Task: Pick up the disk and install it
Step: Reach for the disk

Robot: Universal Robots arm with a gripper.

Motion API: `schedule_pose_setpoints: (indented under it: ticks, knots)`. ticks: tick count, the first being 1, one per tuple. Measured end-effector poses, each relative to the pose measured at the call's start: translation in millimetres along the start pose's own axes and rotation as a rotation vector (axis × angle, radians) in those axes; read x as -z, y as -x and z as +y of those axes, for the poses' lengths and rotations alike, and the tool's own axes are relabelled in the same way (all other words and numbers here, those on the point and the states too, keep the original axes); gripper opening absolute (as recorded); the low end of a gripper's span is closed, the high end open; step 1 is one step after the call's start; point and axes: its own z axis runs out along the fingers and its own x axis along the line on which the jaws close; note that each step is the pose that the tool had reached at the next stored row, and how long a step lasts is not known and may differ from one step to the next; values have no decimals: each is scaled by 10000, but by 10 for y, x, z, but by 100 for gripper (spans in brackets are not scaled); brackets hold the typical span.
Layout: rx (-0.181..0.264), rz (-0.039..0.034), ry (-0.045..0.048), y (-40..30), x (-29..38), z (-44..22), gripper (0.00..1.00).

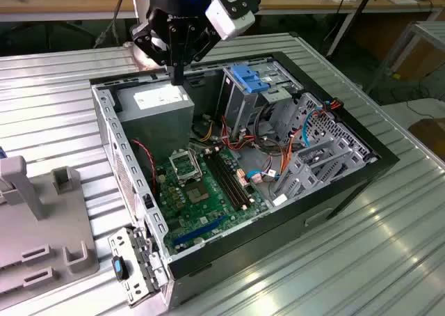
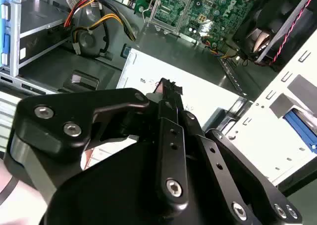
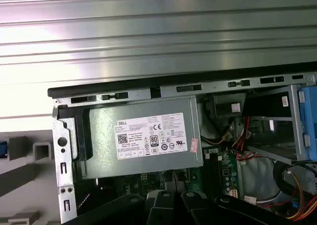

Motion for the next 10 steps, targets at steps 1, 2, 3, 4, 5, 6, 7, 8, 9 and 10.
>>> schedule_pose_setpoints:
  ticks: [1, 2, 3, 4, 5, 6, 7, 8, 9, 10]
  knots:
    - [-2, 0, 0, -14, 0, -1, 11]
    - [-1, 0, 0, -35, 1, -3, 11]
    - [-1, 0, 0, -51, 1, -4, 11]
    - [-1, 0, 0, -65, 2, -5, 11]
    - [0, 0, 0, -71, 2, -5, 11]
    - [0, 0, 0, -78, 2, -6, 11]
    - [-1, 0, 1, -86, 2, -7, 11]
    - [0, -1, 0, -92, 2, -7, 11]
    - [-1, 0, 0, -100, 3, -8, 11]
    - [-1, 0, 0, -105, 3, -8, 11]
